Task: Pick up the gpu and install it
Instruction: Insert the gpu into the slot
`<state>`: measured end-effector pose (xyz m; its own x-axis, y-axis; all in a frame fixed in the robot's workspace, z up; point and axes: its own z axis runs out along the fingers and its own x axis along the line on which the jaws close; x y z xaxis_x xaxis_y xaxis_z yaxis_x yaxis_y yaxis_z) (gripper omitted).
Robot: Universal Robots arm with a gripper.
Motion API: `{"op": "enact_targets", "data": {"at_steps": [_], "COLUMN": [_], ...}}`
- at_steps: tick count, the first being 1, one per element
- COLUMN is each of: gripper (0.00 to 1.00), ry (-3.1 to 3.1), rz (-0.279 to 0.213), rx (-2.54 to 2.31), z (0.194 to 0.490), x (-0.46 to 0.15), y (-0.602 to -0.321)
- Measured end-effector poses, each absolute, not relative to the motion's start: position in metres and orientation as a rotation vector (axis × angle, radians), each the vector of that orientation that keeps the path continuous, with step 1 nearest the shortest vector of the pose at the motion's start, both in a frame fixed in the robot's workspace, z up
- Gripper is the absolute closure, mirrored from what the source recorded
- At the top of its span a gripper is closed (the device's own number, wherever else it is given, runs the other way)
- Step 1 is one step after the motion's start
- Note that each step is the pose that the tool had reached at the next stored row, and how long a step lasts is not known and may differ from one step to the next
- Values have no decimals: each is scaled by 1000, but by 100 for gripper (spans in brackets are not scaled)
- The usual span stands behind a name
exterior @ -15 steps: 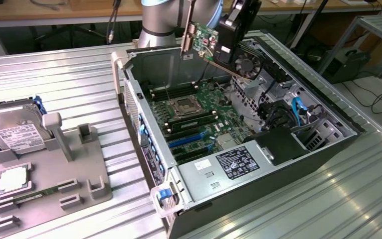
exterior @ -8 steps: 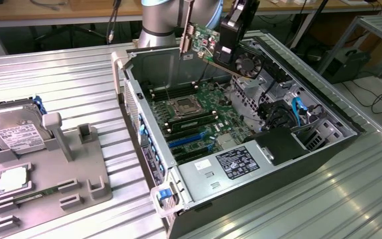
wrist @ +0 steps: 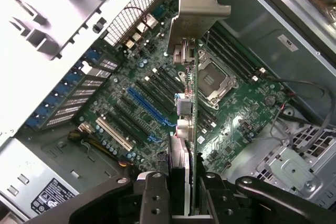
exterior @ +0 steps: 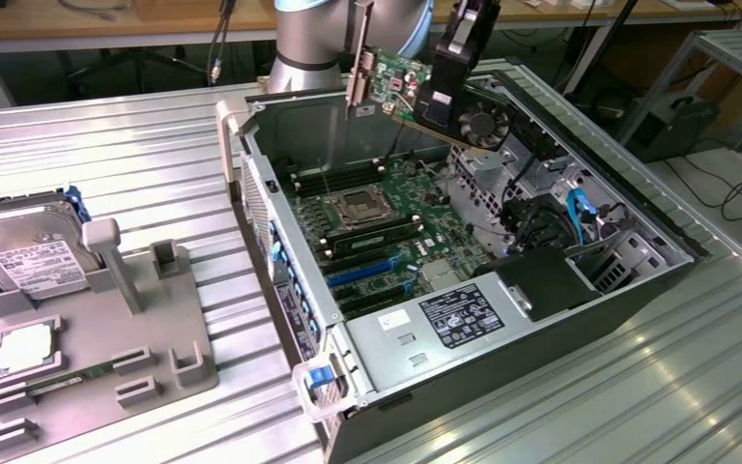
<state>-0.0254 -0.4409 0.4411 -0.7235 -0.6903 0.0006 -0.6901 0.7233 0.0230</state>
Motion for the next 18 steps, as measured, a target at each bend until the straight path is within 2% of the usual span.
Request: {"op": "enact_targets", "data": {"at_steps": [18], "gripper": [73], "ry": [-2794], "rz": [-32], "rx": [1412], "z": [441], "x": [-25], "y": [-441]}}
